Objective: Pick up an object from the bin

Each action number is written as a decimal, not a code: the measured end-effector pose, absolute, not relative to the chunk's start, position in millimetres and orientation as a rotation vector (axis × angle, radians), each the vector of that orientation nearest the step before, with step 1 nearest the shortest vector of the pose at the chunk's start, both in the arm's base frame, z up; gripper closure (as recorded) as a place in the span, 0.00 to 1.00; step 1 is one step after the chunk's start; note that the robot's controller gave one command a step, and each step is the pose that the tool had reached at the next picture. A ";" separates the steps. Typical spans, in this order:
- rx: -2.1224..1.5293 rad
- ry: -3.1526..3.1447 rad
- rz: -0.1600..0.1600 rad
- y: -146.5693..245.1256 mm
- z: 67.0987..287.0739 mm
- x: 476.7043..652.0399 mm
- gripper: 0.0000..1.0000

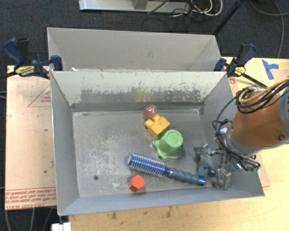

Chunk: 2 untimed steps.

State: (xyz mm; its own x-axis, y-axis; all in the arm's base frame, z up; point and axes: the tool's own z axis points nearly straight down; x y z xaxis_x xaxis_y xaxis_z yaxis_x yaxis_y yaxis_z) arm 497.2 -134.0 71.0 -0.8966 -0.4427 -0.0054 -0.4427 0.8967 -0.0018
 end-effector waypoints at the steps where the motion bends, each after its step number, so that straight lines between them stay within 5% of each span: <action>1: -0.720 3.055 0.000 -133.4 70.6 496.8 1.00; 2: -0.755 3.037 -0.007 -129.4 229.3 532.3 1.00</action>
Offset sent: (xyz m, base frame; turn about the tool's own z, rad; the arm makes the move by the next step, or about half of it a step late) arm 0.0000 0.0000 0.0000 0.0000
